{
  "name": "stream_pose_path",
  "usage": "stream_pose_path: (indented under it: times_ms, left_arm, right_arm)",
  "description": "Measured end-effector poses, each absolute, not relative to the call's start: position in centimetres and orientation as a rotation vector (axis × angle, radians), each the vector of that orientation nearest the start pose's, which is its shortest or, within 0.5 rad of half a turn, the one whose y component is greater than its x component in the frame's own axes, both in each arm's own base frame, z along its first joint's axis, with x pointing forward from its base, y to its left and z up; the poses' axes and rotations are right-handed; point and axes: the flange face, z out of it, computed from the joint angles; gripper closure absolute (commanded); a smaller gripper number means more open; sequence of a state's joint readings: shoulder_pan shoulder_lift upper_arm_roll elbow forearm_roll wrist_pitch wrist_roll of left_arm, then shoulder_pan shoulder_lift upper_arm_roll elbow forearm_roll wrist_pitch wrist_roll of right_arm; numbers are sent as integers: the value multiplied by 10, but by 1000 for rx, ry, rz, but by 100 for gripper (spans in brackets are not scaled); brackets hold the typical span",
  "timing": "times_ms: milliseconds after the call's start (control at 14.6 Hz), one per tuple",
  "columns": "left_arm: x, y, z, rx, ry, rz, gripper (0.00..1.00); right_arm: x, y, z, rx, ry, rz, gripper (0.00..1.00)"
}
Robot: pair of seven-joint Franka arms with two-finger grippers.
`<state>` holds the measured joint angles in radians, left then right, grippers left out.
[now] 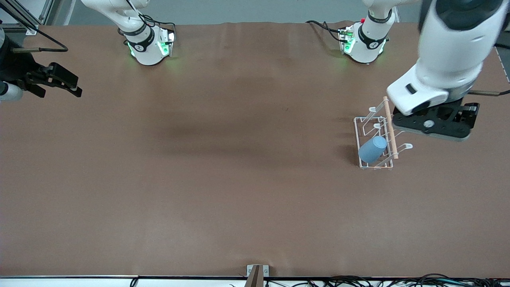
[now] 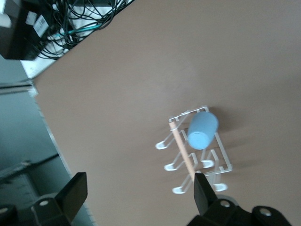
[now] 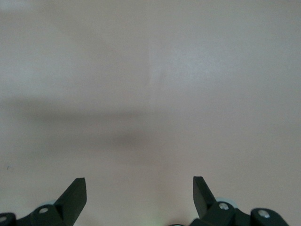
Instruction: Hang cup on cup holder
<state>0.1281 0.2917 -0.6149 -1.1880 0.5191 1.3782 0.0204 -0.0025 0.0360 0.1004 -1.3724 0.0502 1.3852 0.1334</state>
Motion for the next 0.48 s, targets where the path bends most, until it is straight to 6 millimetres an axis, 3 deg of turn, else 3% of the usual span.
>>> stream_pose_path:
  times_ms: [274,479]
  left_arm:
    - [568,-109,664,-2919,408,-75,0]
    - [539,-99,659,-2962,344,-39,0]
  right_arm:
    - [542,58,681,-3091,41,43,0]
    - [542,58,681,-3091,41,40,0]
